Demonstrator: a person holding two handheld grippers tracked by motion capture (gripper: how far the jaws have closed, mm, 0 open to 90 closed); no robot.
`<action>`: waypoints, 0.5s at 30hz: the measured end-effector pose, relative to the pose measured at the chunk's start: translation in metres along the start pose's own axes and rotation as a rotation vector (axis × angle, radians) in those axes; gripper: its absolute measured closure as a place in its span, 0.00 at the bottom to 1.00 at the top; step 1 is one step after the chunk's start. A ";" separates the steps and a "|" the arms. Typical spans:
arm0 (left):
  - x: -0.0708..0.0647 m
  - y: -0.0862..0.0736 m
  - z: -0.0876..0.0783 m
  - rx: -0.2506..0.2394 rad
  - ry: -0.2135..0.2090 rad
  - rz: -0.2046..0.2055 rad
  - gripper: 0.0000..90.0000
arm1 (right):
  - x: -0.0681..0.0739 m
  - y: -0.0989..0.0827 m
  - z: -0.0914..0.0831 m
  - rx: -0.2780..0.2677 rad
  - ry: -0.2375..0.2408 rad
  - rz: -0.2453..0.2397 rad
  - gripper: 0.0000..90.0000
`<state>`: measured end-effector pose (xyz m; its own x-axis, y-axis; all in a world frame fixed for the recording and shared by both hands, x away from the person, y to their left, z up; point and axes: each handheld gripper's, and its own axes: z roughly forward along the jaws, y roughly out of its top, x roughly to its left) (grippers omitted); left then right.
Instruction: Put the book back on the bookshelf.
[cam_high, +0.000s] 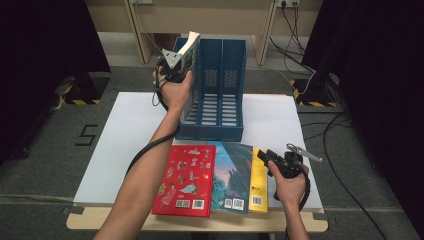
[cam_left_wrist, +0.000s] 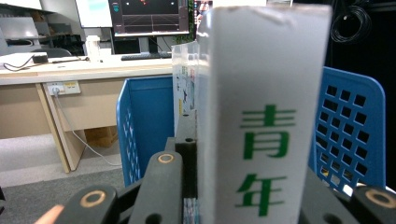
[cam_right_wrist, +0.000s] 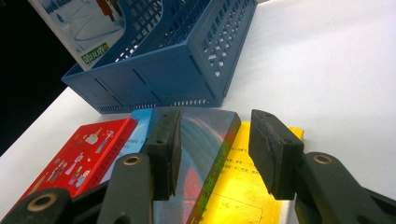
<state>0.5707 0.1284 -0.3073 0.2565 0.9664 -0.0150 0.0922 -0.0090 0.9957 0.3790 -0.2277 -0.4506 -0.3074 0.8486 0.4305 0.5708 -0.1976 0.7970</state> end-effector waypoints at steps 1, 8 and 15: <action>0.000 -0.001 0.000 0.005 -0.001 0.001 0.82 | 0.000 0.000 0.000 0.000 0.000 0.000 0.61; 0.002 -0.013 0.002 0.023 -0.003 -0.001 0.82 | 0.000 -0.001 0.001 0.005 0.001 -0.006 0.61; 0.005 -0.026 0.004 0.047 -0.006 0.006 0.82 | 0.000 -0.002 0.002 0.010 0.002 0.000 0.61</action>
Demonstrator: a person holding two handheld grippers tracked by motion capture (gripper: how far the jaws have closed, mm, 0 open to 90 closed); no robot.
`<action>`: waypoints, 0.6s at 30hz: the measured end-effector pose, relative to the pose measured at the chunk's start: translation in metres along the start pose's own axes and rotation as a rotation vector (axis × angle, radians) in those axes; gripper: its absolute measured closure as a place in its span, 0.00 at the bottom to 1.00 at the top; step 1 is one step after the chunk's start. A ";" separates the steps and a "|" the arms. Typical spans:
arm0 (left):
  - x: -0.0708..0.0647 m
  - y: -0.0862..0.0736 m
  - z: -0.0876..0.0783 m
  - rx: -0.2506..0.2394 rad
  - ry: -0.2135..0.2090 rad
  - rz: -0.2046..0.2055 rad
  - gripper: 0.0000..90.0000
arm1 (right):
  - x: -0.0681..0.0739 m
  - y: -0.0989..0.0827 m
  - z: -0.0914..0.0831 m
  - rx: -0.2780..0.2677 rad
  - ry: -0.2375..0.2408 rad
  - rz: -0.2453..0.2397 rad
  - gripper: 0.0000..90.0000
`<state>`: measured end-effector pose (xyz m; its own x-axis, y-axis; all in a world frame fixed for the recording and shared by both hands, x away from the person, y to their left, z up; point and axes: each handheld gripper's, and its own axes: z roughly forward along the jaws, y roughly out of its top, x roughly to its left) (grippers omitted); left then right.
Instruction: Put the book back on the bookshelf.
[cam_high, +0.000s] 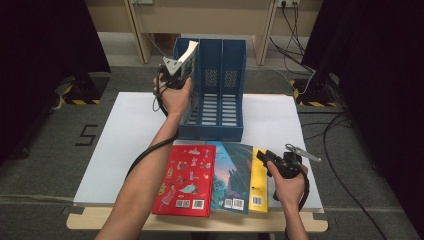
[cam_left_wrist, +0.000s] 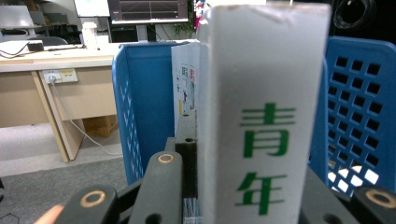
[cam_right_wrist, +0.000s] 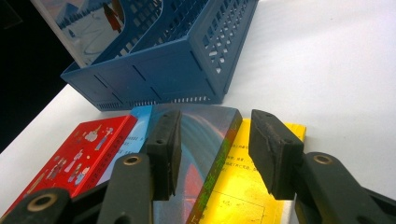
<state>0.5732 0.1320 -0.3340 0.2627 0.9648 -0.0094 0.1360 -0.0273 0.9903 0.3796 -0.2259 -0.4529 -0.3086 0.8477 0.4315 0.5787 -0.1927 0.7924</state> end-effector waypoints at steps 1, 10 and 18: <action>0.001 -0.002 0.000 0.005 -0.001 0.000 0.82 | 0.000 0.000 0.000 0.000 0.001 -0.006 0.61; 0.002 -0.008 -0.007 0.021 -0.011 0.003 0.81 | 0.002 -0.001 0.001 0.005 0.003 -0.009 0.61; 0.008 -0.016 -0.024 0.075 -0.029 -0.033 0.80 | 0.003 -0.001 0.000 0.001 0.002 -0.014 0.61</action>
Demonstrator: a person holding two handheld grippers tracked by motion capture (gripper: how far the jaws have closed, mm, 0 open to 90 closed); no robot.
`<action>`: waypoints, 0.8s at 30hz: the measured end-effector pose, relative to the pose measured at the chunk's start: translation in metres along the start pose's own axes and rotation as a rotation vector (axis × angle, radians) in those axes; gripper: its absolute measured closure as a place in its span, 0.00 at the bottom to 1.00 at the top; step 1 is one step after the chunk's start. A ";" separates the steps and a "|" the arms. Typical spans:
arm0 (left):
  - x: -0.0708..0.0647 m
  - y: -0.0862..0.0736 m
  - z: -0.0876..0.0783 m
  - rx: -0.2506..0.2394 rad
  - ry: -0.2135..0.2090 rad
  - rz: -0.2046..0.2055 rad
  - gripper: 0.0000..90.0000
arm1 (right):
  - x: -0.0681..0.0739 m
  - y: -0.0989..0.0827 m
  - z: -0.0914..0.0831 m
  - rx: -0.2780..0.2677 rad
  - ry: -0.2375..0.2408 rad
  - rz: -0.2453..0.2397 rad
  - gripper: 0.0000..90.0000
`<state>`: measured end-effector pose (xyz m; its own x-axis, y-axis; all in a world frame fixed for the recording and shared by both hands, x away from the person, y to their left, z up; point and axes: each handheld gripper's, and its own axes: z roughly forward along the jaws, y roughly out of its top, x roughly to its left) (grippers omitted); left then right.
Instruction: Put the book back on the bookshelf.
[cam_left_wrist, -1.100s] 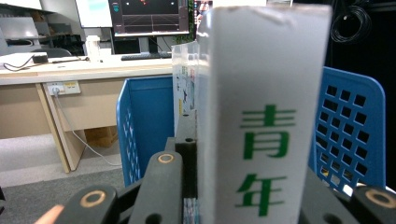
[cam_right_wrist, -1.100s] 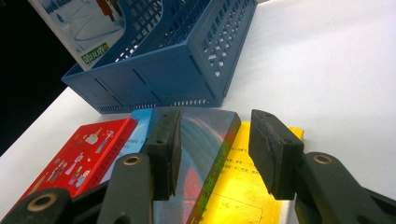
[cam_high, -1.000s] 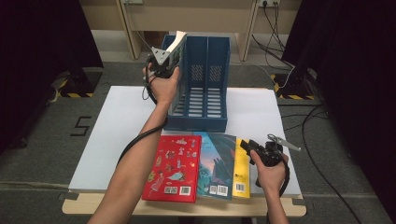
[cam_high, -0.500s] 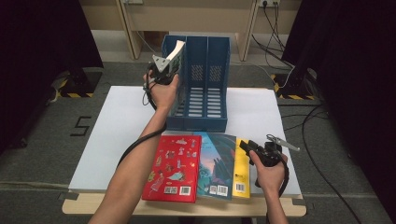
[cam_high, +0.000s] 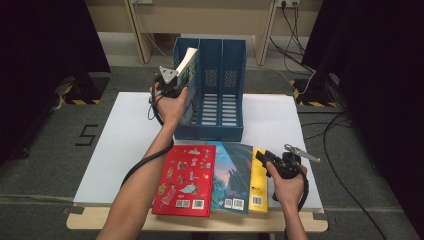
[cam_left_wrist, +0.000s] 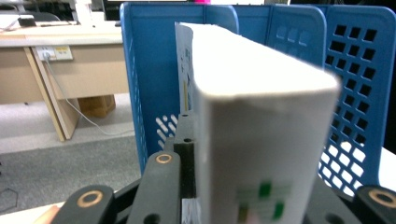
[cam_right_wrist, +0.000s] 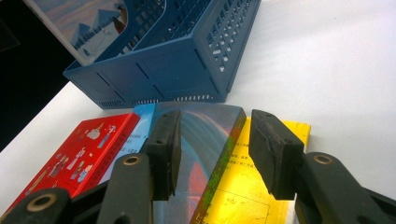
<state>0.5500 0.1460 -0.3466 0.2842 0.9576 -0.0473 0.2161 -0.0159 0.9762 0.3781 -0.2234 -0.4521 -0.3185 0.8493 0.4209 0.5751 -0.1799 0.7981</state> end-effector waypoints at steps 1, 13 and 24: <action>0.001 0.000 -0.002 0.006 -0.005 0.000 0.80 | 0.001 0.000 0.000 0.000 -0.002 0.001 0.61; 0.011 0.011 -0.011 0.041 -0.074 -0.054 0.74 | 0.005 0.000 0.000 0.007 0.002 0.002 0.61; 0.007 0.023 -0.005 0.083 -0.067 -0.072 0.74 | 0.003 0.000 0.000 0.014 0.003 0.000 0.60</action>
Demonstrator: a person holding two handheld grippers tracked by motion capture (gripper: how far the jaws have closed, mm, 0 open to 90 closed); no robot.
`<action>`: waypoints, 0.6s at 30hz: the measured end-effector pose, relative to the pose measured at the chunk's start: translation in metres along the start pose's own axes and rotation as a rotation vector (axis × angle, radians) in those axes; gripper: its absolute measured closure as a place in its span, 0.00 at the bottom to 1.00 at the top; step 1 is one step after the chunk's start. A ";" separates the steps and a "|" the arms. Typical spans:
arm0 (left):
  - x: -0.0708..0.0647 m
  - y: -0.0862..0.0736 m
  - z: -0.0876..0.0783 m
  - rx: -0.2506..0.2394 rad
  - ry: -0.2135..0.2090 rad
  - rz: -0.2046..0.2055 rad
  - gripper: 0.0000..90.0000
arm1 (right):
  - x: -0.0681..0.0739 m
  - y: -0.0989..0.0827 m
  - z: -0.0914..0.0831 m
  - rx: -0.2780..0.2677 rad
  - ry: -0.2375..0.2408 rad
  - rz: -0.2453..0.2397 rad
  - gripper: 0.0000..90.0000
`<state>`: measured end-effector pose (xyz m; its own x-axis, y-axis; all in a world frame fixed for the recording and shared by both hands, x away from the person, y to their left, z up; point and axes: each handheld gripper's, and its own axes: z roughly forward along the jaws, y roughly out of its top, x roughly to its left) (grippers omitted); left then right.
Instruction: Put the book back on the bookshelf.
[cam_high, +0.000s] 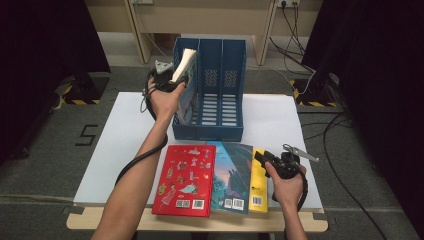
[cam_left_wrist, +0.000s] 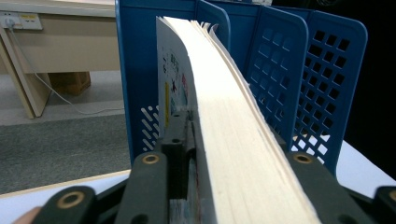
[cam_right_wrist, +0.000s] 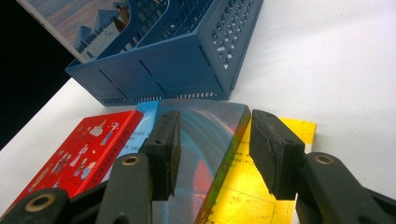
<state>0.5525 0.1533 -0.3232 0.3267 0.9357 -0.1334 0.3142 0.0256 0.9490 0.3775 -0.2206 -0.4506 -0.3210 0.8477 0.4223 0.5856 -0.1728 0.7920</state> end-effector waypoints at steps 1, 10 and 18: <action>0.000 0.000 0.000 0.002 0.005 0.009 0.75 | 0.000 0.000 0.000 0.000 0.000 0.000 0.60; -0.001 -0.001 -0.002 0.020 0.032 0.021 0.81 | 0.000 0.000 0.000 0.002 0.000 -0.001 0.60; 0.000 -0.001 -0.002 0.028 0.027 0.013 0.81 | -0.001 0.000 0.000 0.007 -0.004 -0.006 0.60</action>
<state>0.5503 0.1537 -0.3232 0.3068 0.9451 -0.1128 0.3349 0.0038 0.9422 0.3776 -0.2214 -0.4511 -0.3213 0.8506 0.4162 0.5887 -0.1648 0.7914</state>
